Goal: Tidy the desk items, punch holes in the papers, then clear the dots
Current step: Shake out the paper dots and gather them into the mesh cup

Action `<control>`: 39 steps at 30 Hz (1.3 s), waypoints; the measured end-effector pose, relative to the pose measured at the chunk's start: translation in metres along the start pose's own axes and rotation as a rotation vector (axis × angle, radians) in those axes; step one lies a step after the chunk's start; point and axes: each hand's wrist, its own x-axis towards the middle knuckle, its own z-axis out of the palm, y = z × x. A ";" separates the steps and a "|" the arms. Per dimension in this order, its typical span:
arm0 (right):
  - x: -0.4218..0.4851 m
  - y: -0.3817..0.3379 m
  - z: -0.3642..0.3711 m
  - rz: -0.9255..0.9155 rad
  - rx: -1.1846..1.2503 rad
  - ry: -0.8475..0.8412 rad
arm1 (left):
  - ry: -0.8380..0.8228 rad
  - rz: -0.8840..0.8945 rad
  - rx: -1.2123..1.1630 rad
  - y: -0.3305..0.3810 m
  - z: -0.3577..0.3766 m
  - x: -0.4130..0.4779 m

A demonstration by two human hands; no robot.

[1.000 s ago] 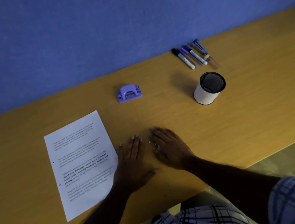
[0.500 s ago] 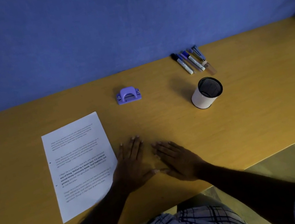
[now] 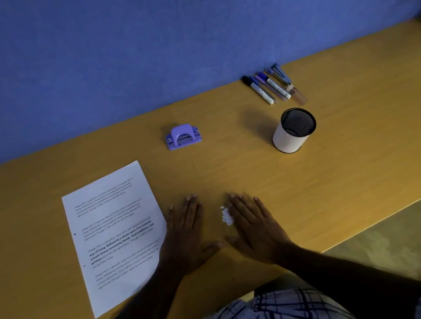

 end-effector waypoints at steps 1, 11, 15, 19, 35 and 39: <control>0.003 0.002 -0.003 0.010 0.030 -0.001 | 0.000 -0.004 0.007 -0.001 0.000 0.000; 0.018 0.007 -0.007 -0.281 0.024 -0.071 | 0.054 -0.013 -0.053 0.004 0.000 0.002; 0.014 0.012 -0.011 -0.388 -0.019 0.015 | 0.040 -0.012 -0.019 0.004 0.002 0.004; 0.018 0.008 -0.020 -0.446 -0.072 0.124 | 0.045 0.000 -0.008 0.004 0.002 0.005; 0.052 0.006 -0.043 -0.047 0.309 0.019 | 0.094 -0.010 -0.033 0.003 0.001 0.013; 0.055 0.016 -0.053 0.557 1.111 0.022 | 0.095 -0.018 -0.098 0.006 0.007 0.015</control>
